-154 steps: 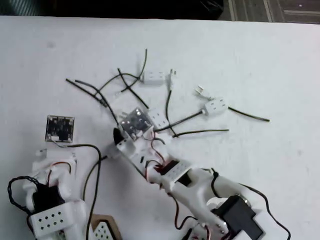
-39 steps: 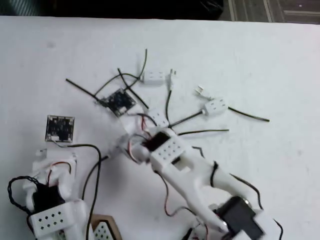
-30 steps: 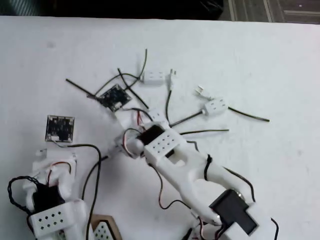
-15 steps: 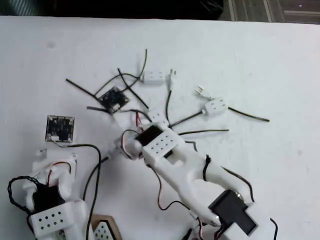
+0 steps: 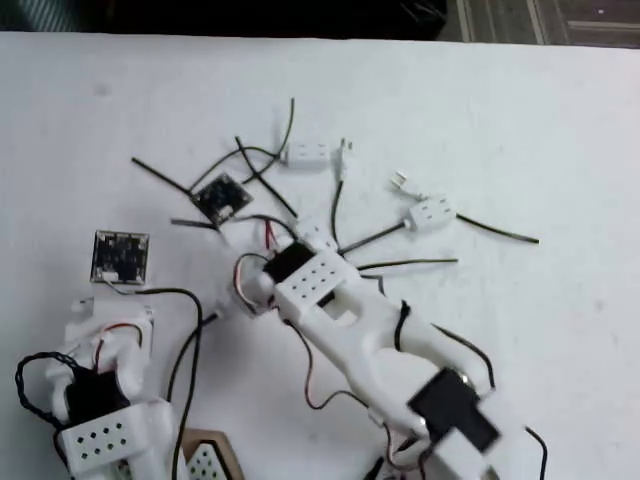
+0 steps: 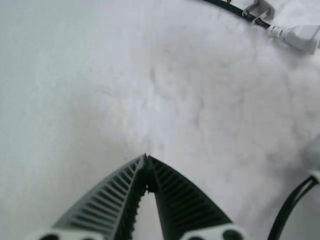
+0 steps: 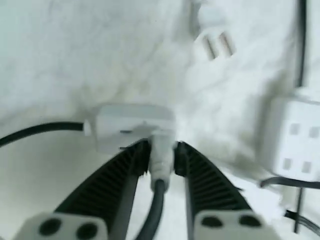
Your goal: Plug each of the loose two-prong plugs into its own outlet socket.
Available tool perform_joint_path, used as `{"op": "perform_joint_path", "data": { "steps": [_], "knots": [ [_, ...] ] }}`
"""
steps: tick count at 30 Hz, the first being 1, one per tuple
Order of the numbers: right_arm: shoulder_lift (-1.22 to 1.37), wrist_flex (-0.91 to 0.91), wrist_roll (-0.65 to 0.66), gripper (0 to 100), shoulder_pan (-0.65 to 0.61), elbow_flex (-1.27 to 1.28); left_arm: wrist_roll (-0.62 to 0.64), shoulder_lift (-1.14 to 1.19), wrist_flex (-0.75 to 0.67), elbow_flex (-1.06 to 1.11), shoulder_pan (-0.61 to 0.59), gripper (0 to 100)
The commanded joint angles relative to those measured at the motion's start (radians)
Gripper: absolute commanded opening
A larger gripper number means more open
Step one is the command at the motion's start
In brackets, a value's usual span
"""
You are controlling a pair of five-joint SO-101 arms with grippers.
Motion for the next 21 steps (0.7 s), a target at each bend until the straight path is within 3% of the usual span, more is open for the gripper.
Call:
{"op": "perform_joint_path", "data": {
  "steps": [1, 6, 21],
  "knots": [
    [0.048, 0.038, -0.006, 16.2, -0.002, -0.014, 0.011, -0.008, -0.018, -0.021, 0.007, 3],
    [0.001, 0.036, -0.006, 9.6, 0.001, -0.043, 0.011, -0.008, -0.018, -0.021, 0.007, 3],
    [-0.209, 0.056, -0.003, 9.4, 0.053, -0.034, 0.011, -0.008, -0.018, -0.021, 0.002, 3]
  ]
}}
